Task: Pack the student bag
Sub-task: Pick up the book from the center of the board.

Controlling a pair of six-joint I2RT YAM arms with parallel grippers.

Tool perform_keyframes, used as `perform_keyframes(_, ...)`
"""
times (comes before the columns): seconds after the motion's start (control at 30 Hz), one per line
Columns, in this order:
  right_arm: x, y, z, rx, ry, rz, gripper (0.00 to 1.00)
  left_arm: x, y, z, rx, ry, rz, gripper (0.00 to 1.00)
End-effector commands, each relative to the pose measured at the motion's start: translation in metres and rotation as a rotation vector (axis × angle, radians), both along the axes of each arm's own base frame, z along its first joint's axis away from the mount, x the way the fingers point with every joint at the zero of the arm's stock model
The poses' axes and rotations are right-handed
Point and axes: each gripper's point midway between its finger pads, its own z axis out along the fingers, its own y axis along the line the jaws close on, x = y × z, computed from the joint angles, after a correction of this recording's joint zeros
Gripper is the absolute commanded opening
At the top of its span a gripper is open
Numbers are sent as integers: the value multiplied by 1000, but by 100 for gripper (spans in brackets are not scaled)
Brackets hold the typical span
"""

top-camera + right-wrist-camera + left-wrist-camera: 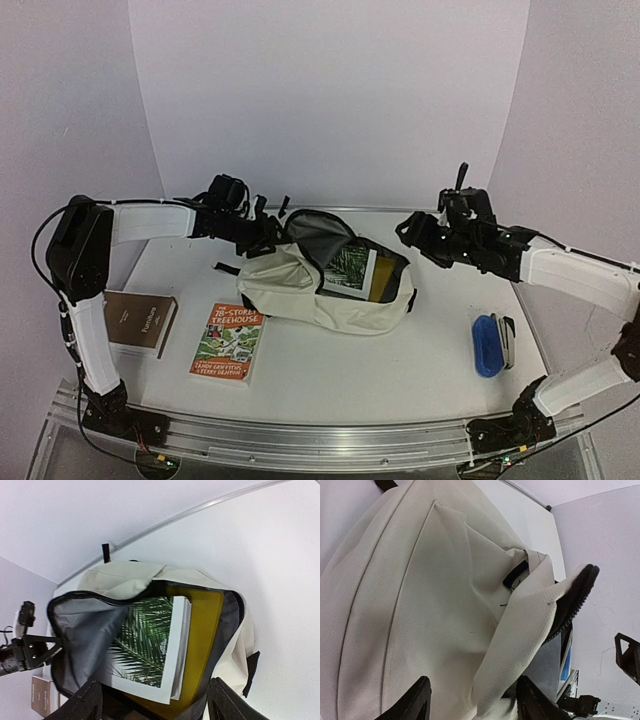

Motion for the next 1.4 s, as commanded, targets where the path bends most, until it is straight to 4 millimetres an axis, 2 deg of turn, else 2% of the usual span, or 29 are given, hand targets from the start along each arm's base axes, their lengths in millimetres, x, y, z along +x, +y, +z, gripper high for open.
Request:
perform_keyframes(0.0, -16, 2, 29, 52, -48, 58, 71, -9, 8, 56, -62, -121, -11, 71)
perform_keyframes(0.13, -29, 8, 42, 95, -67, 108, 71, -30, 15, 86, -100, -179, -40, 86)
perform_keyframes(0.23, -39, 15, 43, 117, -64, 140, 71, -49, 26, 101, -116, -211, -36, 95)
perform_keyframes(0.37, -56, 36, 40, 157, -60, 197, 71, -71, 56, 102, -81, -223, 40, 100)
perform_keyframes(0.53, -81, 79, 25, 213, -34, 290, 71, -94, 104, 56, 3, -109, 200, 100)
perform_keyframes(0.7, -108, 135, 1, 279, 6, 386, 70, -118, 138, -3, 43, 37, 305, 100)
perform_keyframes(0.83, -125, 180, -21, 279, 64, 436, 68, -129, 162, -37, 73, 122, 370, 100)
perform_keyframes(1.03, -139, 243, -49, 263, 130, 522, 66, -134, 165, -60, 84, 187, 377, 100)
perform_keyframes(1.1, -137, 254, -69, 240, 164, 528, 66, -135, 163, -67, 80, 208, 364, 100)
perform_keyframes(1.37, -134, 288, -121, 201, 251, 565, 63, -143, 158, -101, 112, 307, 327, 100)
